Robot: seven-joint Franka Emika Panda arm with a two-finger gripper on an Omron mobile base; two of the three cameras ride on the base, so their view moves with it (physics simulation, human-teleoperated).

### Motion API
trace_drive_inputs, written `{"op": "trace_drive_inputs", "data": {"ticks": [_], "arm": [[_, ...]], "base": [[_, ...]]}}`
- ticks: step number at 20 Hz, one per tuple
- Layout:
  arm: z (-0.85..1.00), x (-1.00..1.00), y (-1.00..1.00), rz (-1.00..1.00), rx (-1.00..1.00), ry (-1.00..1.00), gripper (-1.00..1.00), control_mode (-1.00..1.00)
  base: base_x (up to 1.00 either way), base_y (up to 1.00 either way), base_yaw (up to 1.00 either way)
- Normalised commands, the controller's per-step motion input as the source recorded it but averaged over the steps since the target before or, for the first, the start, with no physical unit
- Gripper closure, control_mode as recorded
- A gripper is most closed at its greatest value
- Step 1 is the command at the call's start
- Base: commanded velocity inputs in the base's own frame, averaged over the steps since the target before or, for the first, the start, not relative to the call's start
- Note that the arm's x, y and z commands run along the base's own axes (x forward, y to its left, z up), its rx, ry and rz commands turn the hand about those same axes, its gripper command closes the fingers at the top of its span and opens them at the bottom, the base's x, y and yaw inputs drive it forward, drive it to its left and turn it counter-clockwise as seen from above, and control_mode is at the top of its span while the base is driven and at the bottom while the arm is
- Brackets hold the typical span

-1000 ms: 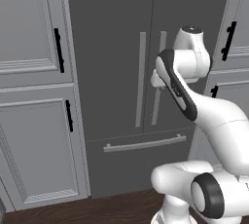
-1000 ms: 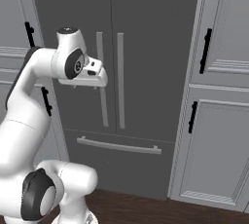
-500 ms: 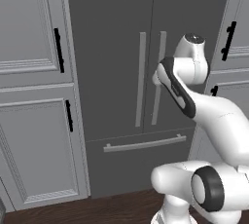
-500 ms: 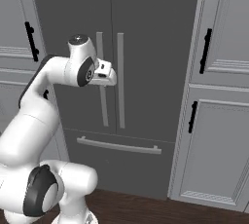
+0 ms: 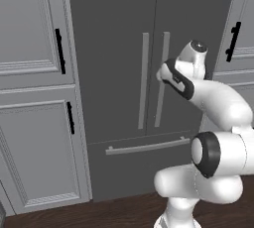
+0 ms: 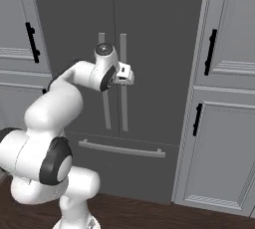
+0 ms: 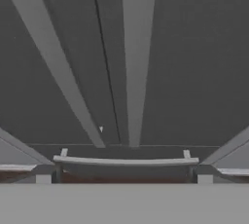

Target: Take the strawberry from the fridge and place it on top of the pancake, located on the dining counter.

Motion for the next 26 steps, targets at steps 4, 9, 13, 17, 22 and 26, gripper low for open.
{"op": "trace_drive_inputs", "data": {"ticks": [4,9,13,17,22,26], "arm": [[0.0,0.92,-0.17,0.0,0.05,-0.07,-1.0,-1.0],[0.0,0.52,-0.06,0.0,-0.01,-0.28,-1.0,-1.0],[0.01,0.52,0.0,0.0,-0.04,-0.16,-1.0,-1.0],[0.0,0.53,0.0,0.0,-0.05,-0.07,-1.0,-1.0],[0.0,0.68,-0.09,0.0,-0.01,-0.03,-1.0,-1.0],[-0.06,0.67,-0.21,0.01,0.0,-0.09,-1.0,-1.0]], "base": [[0.0,0.0,0.0],[0.0,0.0,0.0],[0.0,0.0,0.0],[0.0,0.0,0.0],[0.0,0.0,0.0],[0.0,0.0,0.0]]}}
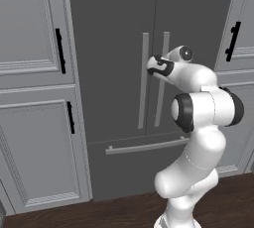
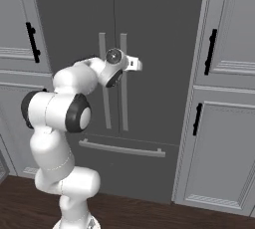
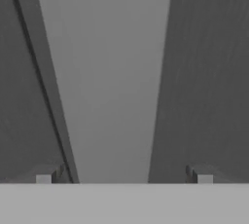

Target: Take the strawberry from the fridge and place it on top of the pancake, located on the dining counter.

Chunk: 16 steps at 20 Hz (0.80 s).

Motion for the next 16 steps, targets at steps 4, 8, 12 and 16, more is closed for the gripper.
{"op": "trace_drive_inputs", "data": {"ticks": [4,8,12,16], "arm": [[-0.03,0.19,0.0,0.01,0.0,-0.16,1.0,-1.0],[0.0,-0.14,-0.14,0.06,0.0,-0.04,1.0,-1.0],[0.0,-0.84,-0.16,0.03,0.0,0.2,1.0,-1.0],[0.0,-1.0,-0.5,0.0,0.0,0.26,1.0,-1.0]], "base": [[0.0,0.0,0.0],[0.0,0.0,0.0],[0.0,0.0,0.0],[0.0,0.0,0.0]]}}
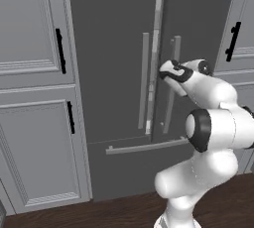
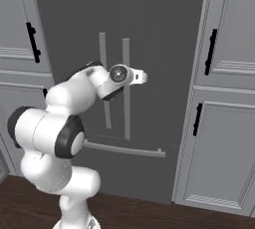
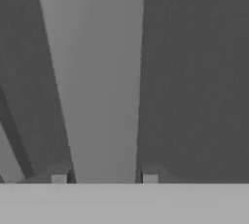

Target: Take the strawberry from the fridge and place it on top of the pancake, located on the dining counter.

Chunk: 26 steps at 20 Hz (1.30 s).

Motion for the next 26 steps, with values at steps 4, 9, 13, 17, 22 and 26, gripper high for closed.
{"op": "trace_drive_inputs", "data": {"ticks": [4,9,13,17,22,26], "arm": [[-0.01,-0.93,-0.98,-0.04,0.0,0.38,1.0,-1.0],[-0.13,-0.85,-1.0,-0.12,0.04,0.25,1.0,-1.0],[-0.09,-1.0,-0.98,-0.21,0.05,0.12,1.0,-1.0],[-0.08,-1.0,-0.93,-0.25,0.07,0.04,-1.0,-1.0],[0.03,-1.0,-0.52,-0.17,0.03,0.0,-1.0,-1.0],[0.68,-0.96,0.86,0.01,-0.36,-0.16,-1.0,-1.0]], "base": [[0.0,0.0,0.0],[0.0,0.0,0.0],[0.0,0.0,0.0],[0.0,0.0,0.0],[0.0,0.0,0.0],[0.0,0.0,0.0]]}}
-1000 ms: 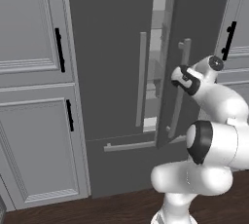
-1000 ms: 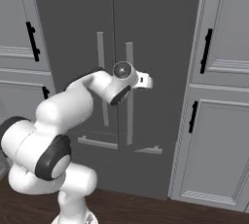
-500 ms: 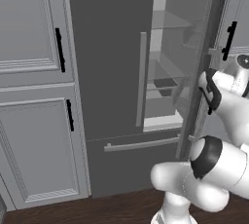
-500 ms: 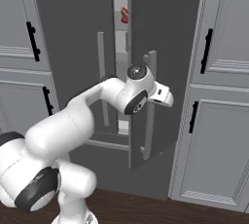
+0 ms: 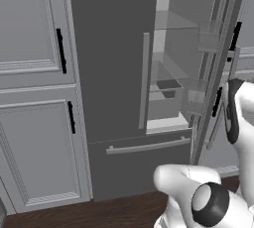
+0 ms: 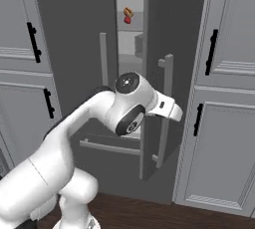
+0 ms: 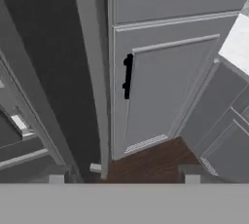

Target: Take the strawberry from the fridge and place it on top of the pancake, located on the dining counter.

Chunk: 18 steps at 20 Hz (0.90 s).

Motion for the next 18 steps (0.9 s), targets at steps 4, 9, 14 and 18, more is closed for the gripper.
{"op": "trace_drive_inputs", "data": {"ticks": [4,9,14,18], "arm": [[0.45,-0.59,1.0,0.09,-0.55,0.05,-1.0,-1.0],[0.24,-0.16,1.0,0.15,-0.57,0.28,-1.0,-1.0],[0.06,0.49,0.98,0.16,-0.62,0.68,-1.0,-1.0],[0.0,0.51,0.22,0.09,-0.35,0.46,-1.0,-1.0]], "base": [[0.0,0.0,0.0],[0.0,0.0,0.0],[0.0,0.0,0.0],[0.0,0.0,0.0]]}}
